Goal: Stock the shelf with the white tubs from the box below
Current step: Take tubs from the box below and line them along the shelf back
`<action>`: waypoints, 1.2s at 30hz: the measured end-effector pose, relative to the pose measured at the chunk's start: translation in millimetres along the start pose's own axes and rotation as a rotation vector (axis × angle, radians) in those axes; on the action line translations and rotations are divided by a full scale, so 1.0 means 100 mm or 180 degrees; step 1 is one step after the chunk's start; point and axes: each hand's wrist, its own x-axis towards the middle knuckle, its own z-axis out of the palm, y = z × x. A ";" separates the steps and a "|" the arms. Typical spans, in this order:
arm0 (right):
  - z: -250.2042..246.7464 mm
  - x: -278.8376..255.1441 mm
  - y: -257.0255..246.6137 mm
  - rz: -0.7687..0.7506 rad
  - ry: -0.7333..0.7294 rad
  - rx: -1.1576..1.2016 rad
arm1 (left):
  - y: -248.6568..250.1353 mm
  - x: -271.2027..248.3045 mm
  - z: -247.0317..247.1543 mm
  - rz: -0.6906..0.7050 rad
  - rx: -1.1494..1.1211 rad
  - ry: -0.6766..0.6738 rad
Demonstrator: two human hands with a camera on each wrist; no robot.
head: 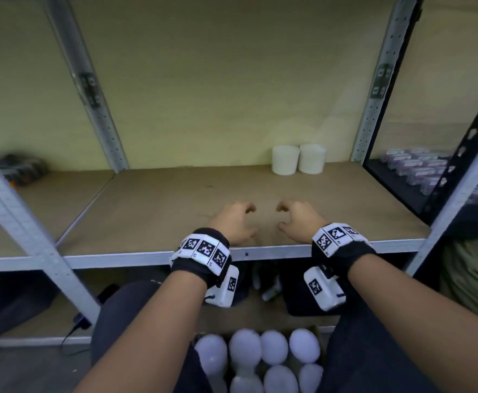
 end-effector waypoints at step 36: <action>3.23 -0.55 0.25 0.0502 -0.2607 -0.0717 | -1.79 -0.83 2.76 -0.1567 0.0117 -0.2017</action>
